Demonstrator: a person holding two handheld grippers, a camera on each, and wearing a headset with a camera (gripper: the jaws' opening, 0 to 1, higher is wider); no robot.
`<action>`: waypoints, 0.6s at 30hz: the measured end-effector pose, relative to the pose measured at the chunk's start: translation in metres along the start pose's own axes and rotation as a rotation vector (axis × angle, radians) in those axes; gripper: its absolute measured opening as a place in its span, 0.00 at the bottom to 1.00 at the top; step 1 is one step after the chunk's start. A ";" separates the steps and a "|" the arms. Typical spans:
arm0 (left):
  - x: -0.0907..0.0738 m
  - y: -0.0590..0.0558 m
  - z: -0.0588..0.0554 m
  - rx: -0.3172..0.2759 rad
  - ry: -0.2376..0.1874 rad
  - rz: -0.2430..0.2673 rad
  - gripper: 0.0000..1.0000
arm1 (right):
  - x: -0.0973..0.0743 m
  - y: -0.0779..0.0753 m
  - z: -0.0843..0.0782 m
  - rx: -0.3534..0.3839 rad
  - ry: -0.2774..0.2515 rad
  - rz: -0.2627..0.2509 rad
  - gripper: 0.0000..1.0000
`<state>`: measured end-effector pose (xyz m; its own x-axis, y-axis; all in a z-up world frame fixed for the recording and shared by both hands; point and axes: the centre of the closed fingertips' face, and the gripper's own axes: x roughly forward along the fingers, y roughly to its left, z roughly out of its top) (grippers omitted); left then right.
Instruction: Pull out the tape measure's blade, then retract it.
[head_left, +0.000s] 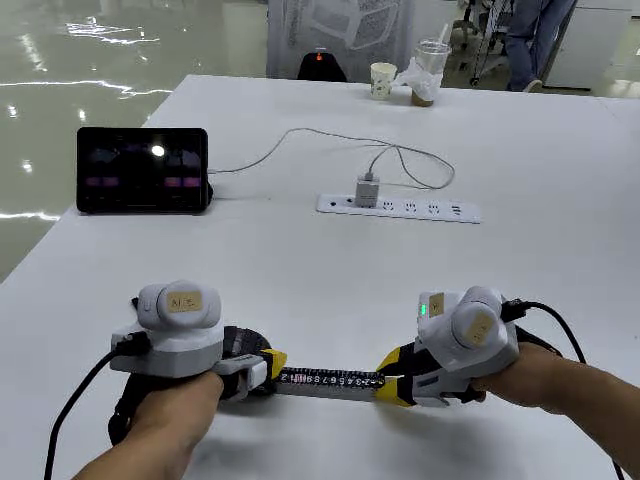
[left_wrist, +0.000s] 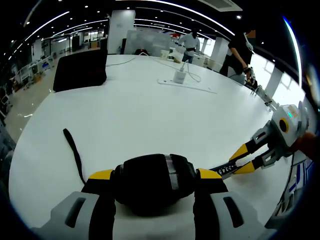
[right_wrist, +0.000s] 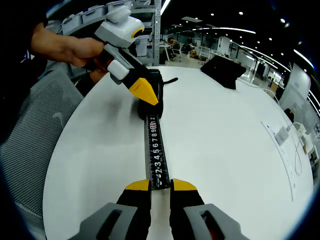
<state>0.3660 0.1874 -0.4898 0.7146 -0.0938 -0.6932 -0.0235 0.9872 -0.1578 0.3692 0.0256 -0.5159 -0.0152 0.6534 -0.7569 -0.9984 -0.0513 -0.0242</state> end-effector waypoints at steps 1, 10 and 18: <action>0.000 0.000 0.000 0.000 0.000 0.000 0.58 | 0.000 0.000 0.000 0.000 0.000 0.000 0.10; 0.000 0.000 0.000 -0.002 0.003 -0.005 0.58 | 0.007 0.000 0.007 -0.001 -0.009 0.006 0.10; 0.000 0.000 0.000 -0.005 0.004 -0.010 0.58 | 0.012 0.002 0.014 -0.005 -0.017 0.009 0.10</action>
<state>0.3661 0.1878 -0.4896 0.7121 -0.1039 -0.6943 -0.0197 0.9856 -0.1678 0.3664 0.0437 -0.5163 -0.0249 0.6657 -0.7458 -0.9979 -0.0607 -0.0208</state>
